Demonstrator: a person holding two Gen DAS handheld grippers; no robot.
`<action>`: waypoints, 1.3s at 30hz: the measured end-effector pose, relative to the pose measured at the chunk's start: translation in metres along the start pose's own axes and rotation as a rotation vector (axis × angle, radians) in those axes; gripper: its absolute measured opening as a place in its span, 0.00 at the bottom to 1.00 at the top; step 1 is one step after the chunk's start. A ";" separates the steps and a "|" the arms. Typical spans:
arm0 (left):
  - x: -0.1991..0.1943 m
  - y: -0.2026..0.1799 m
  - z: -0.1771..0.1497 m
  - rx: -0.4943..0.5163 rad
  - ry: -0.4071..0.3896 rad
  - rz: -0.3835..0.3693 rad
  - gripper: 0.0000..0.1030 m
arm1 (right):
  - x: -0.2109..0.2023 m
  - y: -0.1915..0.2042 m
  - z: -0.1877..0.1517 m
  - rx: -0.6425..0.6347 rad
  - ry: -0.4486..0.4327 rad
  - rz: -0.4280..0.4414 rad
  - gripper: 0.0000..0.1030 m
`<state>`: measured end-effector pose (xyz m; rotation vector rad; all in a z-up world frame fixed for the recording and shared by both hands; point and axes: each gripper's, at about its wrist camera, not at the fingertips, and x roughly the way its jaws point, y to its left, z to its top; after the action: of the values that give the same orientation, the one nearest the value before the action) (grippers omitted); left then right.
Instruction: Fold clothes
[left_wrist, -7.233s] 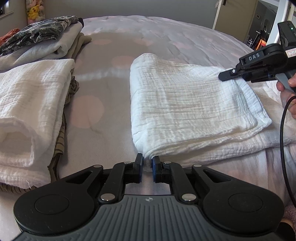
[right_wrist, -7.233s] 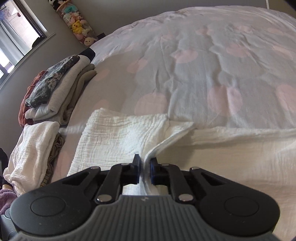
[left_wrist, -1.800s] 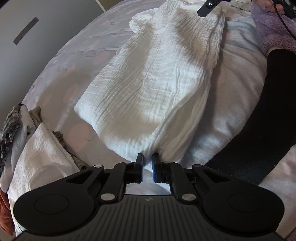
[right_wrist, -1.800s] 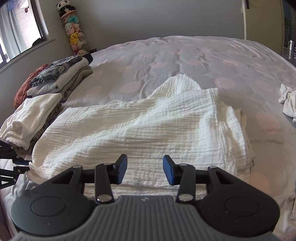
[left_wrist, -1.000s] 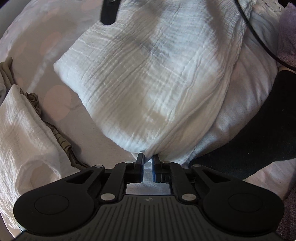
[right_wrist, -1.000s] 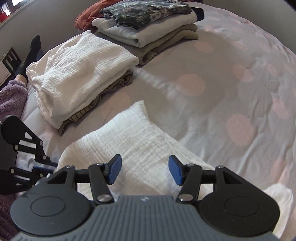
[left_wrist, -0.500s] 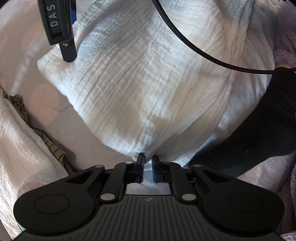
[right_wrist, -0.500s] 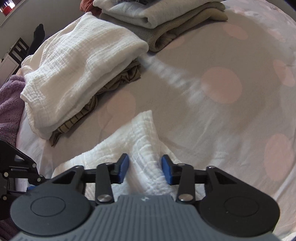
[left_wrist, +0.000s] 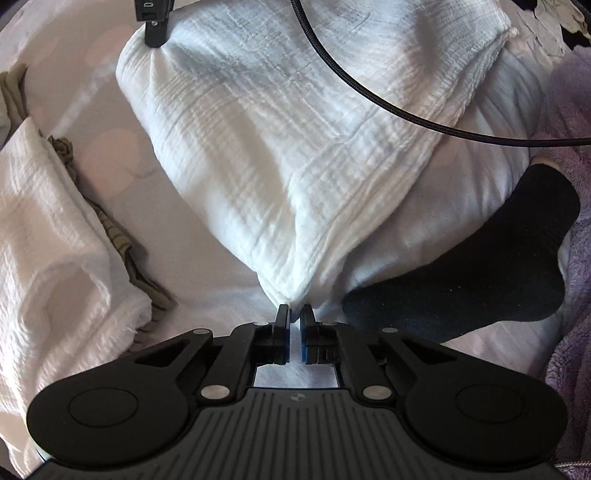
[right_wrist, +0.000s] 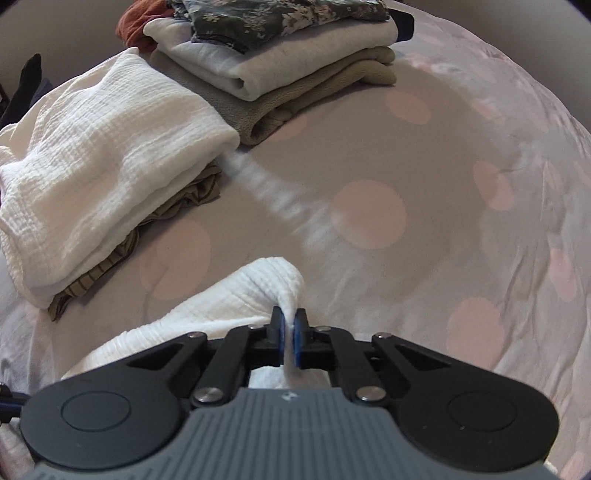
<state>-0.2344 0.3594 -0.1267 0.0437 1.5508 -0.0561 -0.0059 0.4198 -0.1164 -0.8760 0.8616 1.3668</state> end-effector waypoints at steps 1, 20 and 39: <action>0.002 0.000 -0.005 -0.013 0.003 -0.006 0.00 | 0.001 0.000 -0.001 0.006 0.000 -0.013 0.05; -0.004 -0.027 -0.005 0.193 -0.257 0.273 0.42 | -0.103 -0.003 -0.120 0.205 -0.133 0.034 0.37; 0.009 -0.041 -0.007 0.206 -0.333 0.301 0.10 | -0.104 0.161 -0.190 -0.097 -0.215 -0.056 0.44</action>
<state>-0.2438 0.3192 -0.1359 0.4105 1.1871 0.0153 -0.1702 0.2062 -0.1085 -0.8035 0.6061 1.4338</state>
